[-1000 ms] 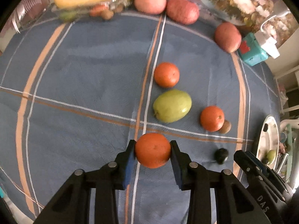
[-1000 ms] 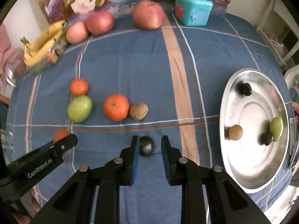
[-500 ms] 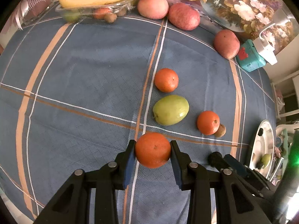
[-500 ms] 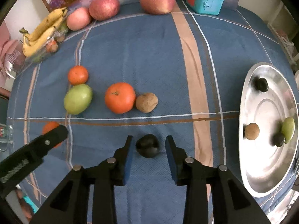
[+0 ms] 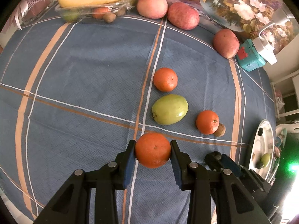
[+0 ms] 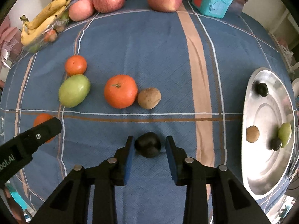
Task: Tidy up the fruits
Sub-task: 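Carry persimmon and black fruit over the steel plate and open both tools, then move the left tool to the green mango and close on it, then grasp the orange tangerine with the right tool while the left tool holds the mango, then carry mango and tangerine over the steel plate and open both tools, then grasp the small tangerine with the left tool while the right tool grasps the kiwi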
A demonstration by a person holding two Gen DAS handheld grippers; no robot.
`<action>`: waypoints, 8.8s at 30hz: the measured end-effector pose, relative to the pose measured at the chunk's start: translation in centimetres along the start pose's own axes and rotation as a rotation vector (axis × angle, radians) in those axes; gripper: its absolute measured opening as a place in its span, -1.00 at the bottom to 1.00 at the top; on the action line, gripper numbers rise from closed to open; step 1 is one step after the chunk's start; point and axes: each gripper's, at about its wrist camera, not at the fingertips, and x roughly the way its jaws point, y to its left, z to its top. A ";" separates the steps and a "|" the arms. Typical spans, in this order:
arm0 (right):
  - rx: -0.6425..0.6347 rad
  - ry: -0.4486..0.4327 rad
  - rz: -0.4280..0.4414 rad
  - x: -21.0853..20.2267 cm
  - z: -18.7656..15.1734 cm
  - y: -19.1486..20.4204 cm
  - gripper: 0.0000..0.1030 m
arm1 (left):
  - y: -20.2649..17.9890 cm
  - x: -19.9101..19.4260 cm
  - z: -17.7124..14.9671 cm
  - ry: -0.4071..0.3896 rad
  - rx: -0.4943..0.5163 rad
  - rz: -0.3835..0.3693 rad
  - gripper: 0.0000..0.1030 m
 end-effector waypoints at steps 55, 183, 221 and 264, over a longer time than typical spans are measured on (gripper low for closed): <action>0.652 -0.208 -0.055 -7.1 -3.5 -26.5 -0.18 | -23.0 2.8 -5.0 -0.095 0.480 -0.297 0.36; -0.249 -0.116 -0.100 1.3 1.0 4.0 0.02 | 5.4 2.0 3.9 -0.063 -0.304 -0.098 0.00; 0.120 -0.194 -0.124 -6.4 0.8 -13.8 -0.21 | -10.3 -0.1 0.2 -0.104 0.078 -0.127 0.00; 0.062 -0.086 0.049 -2.8 3.5 -4.8 0.02 | 0.1 2.5 6.1 -0.159 0.036 -0.067 0.93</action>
